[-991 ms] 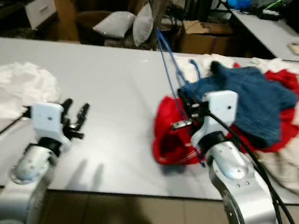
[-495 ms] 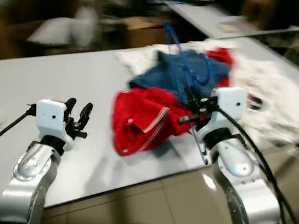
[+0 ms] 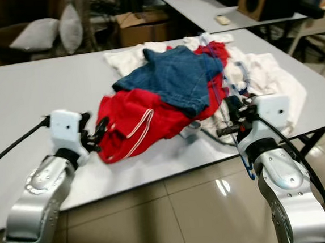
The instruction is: Hang hanger
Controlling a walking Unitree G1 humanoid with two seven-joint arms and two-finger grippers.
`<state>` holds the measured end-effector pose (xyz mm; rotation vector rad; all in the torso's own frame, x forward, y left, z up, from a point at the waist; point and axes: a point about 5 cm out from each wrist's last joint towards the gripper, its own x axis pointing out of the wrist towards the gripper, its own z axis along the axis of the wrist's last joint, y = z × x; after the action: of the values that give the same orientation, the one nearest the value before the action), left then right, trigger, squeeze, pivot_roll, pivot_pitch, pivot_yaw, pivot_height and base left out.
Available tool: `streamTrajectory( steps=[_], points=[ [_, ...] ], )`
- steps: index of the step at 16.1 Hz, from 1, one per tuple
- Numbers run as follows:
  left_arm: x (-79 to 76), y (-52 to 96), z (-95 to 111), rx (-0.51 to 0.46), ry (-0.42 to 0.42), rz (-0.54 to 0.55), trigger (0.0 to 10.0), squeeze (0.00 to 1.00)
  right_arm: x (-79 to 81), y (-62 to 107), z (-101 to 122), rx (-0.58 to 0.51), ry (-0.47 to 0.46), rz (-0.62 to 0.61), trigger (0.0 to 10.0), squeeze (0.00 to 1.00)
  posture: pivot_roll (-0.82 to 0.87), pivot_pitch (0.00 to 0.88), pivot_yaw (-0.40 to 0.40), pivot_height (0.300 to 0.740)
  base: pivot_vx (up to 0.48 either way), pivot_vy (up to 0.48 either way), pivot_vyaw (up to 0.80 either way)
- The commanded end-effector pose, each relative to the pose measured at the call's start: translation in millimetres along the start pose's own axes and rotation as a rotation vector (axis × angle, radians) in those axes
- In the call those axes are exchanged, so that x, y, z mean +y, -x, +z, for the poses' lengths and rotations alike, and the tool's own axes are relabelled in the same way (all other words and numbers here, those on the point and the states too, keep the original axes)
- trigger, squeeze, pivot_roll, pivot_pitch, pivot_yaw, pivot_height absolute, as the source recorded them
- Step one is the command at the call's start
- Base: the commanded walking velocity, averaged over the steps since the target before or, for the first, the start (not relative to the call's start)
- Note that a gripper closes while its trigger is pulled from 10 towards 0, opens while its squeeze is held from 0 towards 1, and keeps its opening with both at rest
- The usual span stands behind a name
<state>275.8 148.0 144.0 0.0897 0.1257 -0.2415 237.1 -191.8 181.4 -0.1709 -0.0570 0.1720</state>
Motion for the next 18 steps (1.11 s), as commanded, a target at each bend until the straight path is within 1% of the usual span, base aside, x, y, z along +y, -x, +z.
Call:
streamTrajectory(
  steps=[1, 3, 4, 5, 6, 7, 8, 9, 10, 12, 13, 14, 16, 18],
  points=[
    [4.3, 2.0, -11, 0.062, 0.022, 0.008, 10.0, 1.0, 2.8, 0.9, -2, -0.008, -0.026, 0.043, 10.0, 0.0, -0.05, 0.0, -0.04, 0.74, 0.0, 0.0, 0.0],
    [2.7, 2.7, -17, 0.105, 0.034, -0.006, 10.0, 1.0, 2.4, 4.7, -7, 0.008, -0.042, 0.08, 10.0, 0.0, -0.05, 0.0, -0.038, 0.74, 0.0, 0.0, 0.0],
    [0.5, 2.1, -21, 0.136, 0.065, -0.019, 10.0, 1.0, 2.0, 7.3, -12, 0.023, -0.037, 0.118, 10.0, 0.0, -0.05, 0.0, -0.035, 0.74, 0.0, 0.0, 0.0],
    [-2.1, 1.8, -24, 0.16, 0.099, -0.042, 10.0, 0.85, 1.2, 8.3, -14, 0.026, -0.037, 0.128, 10.0, 0.0, -0.05, 0.0, -0.034, 0.74, 0.0, 0.0, 0.0],
    [-5.6, 0.9, -27, 0.178, 0.157, -0.072, 10.0, 0.33, -0.3, 8.9, -15, 0.027, -0.04, 0.131, 10.0, 0.0, -0.05, 0.0, -0.03, 0.74, 0.0, 0.0, 0.0],
    [-7.2, -0.6, -28, 0.165, 0.197, -0.09, 10.0, 0.0, -0.5, 8.7, -14, 0.025, -0.044, 0.13, 10.0, 0.0, -0.05, 0.0, -0.027, 0.74, 0.0, 0.0, 0.0],
    [-9.4, -4.8, -26, 0.141, 0.263, -0.123, 10.0, 0.0, -0.3, 8.4, -15, 0.016, -0.05, 0.134, 10.0, 0.0, -0.05, 0.0, -0.025, 0.74, 0.0, 0.0, 0.0],
    [-10.7, -7.2, -26, 0.137, 0.284, -0.146, 10.0, 0.0, 0.0, 8.2, -15, 0.011, -0.05, 0.138, 10.0, 0.0, -0.05, 0.0, -0.023, 0.74, 0.0, 0.0, 0.0],
    [-11.7, -9.3, -26, 0.141, 0.282, -0.163, 10.0, 0.0, -0.2, 8.1, -15, 0.005, -0.046, 0.139, 10.0, 0.0, -0.05, 0.0, -0.023, 0.74, 0.0, 0.0, 0.0],
    [-14.4, -14.8, -30, 0.168, 0.205, -0.195, 10.0, 0.0, -0.1, 7.9, -16, -0.003, -0.045, 0.138, 10.0, 0.0, -0.05, 0.0, -0.019, 0.74, 0.0, 0.0, 0.0],
    [-14.2, -17.6, -33, 0.185, 0.155, -0.187, 10.0, 0.0, 0.5, 8.0, -16, -0.004, -0.04, 0.144, 10.0, 0.0, -0.05, 0.0, -0.017, 0.74, 0.0, 0.0, 0.0],
    [-11.9, -23.6, -37, 0.219, 0.067, -0.149, 10.0, 0.0, 1.8, 8.4, -16, -0.005, -0.03, 0.153, 10.0, 0.0, -0.05, 0.0, -0.012, 0.74, 0.0, 0.0, 0.0],
    [-10.8, -27.1, -38, 0.221, 0.052, -0.13, 10.0, 0.0, 2.4, 8.6, -16, -0.007, -0.031, 0.153, 10.0, 0.0, -0.06, 0.0, -0.01, 0.74, 0.0, 0.0, 0.0],
    [-10.3, -33.7, -35, 0.203, 0.067, -0.113, 10.0, 0.0, 4.4, 8.9, -16, -0.012, -0.031, 0.16, 10.0, 0.0, -0.06, 0.0, -0.011, 0.74, 0.0, 0.0, 0.0]
  ],
)
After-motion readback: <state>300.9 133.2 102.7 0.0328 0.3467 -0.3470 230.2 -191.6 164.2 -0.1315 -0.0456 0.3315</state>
